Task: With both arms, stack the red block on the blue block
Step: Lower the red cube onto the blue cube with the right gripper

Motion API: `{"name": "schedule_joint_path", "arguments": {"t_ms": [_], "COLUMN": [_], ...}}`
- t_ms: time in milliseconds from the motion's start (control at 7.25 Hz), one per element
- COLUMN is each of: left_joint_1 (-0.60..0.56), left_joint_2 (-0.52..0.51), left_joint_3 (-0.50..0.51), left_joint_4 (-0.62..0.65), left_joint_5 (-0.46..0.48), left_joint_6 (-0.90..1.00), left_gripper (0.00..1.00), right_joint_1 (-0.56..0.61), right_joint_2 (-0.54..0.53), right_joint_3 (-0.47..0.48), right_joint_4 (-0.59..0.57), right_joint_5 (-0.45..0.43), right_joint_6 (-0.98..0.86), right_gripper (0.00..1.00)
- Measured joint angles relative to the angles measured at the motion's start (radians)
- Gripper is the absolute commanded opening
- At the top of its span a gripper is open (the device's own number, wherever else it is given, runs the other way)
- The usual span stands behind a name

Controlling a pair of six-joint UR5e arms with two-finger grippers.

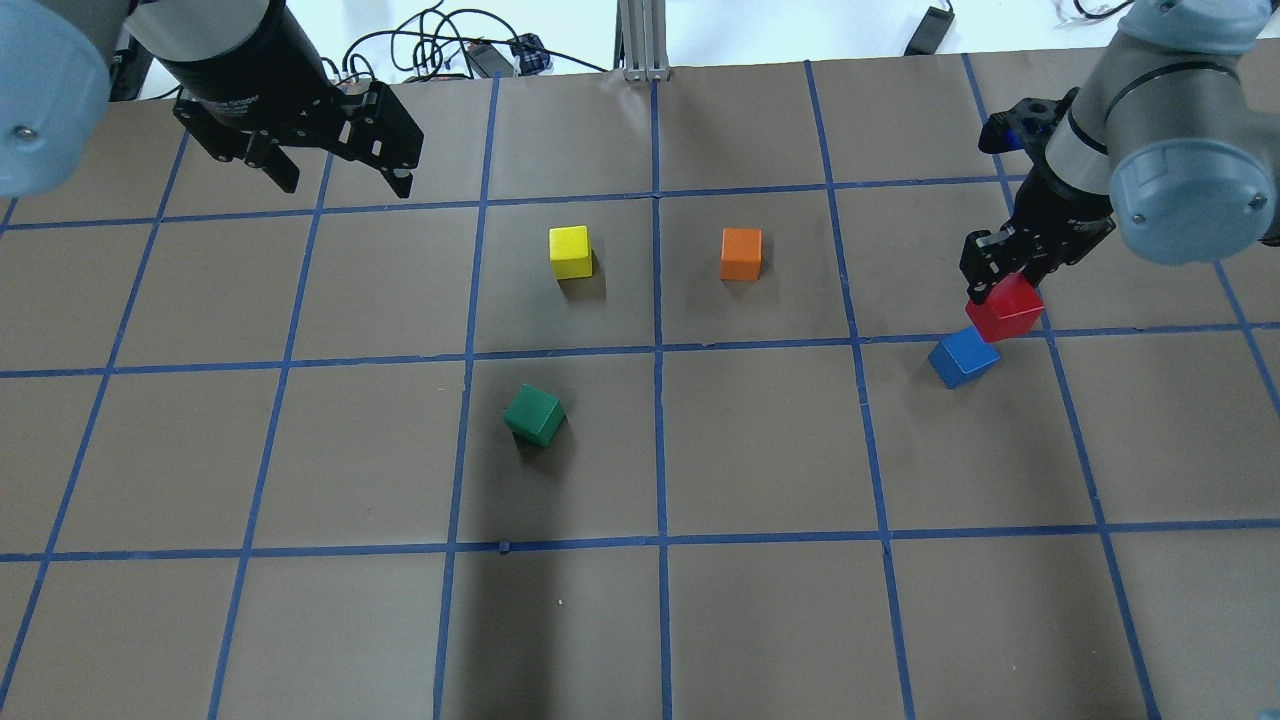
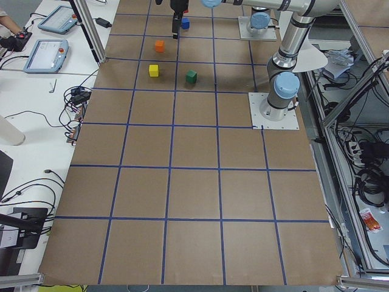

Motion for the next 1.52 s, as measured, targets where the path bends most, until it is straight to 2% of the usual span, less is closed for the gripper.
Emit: {"name": "schedule_joint_path", "arguments": {"t_ms": [690,1517], "left_joint_1": [-0.001,-0.001], "left_joint_2": [-0.002,0.015], "left_joint_3": [-0.009,-0.028], "left_joint_4": [-0.001,0.007], "left_joint_5": [0.001,0.005], "left_joint_6": [-0.002,-0.006], "left_gripper": [1.00,1.00], "right_joint_1": [0.001,-0.002], "right_joint_2": [0.007,0.014], "right_joint_3": [0.101,0.109], "right_joint_4": [-0.184,-0.208], "right_joint_5": [0.010,0.044], "right_joint_6": [-0.050,-0.053], "right_gripper": [0.00,0.00]}}
